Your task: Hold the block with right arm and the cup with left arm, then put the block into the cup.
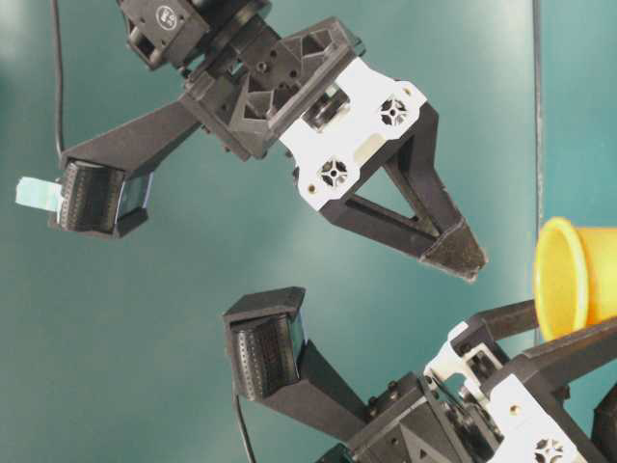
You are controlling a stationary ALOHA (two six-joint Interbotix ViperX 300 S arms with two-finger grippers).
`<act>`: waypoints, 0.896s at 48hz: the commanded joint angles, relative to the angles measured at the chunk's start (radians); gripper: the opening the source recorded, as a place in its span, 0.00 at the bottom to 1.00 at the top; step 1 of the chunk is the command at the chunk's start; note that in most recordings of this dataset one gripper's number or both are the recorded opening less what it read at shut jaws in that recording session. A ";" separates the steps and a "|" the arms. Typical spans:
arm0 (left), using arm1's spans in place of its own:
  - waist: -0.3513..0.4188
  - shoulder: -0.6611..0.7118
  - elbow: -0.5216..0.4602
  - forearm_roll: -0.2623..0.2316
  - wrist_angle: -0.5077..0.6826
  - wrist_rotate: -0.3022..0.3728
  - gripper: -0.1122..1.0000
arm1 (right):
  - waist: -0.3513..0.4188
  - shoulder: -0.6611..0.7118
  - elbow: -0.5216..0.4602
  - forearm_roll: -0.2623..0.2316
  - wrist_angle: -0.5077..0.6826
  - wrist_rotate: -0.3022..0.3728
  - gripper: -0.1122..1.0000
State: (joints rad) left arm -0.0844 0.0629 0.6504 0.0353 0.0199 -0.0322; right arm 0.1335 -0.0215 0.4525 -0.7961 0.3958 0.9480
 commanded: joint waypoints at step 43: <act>0.002 -0.021 -0.009 -0.003 -0.005 -0.002 0.68 | -0.003 -0.015 -0.043 -0.005 -0.006 0.000 0.64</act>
State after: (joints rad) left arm -0.0844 0.0644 0.6504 0.0353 0.0199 -0.0322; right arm 0.1304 -0.0215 0.4372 -0.7961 0.3958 0.9465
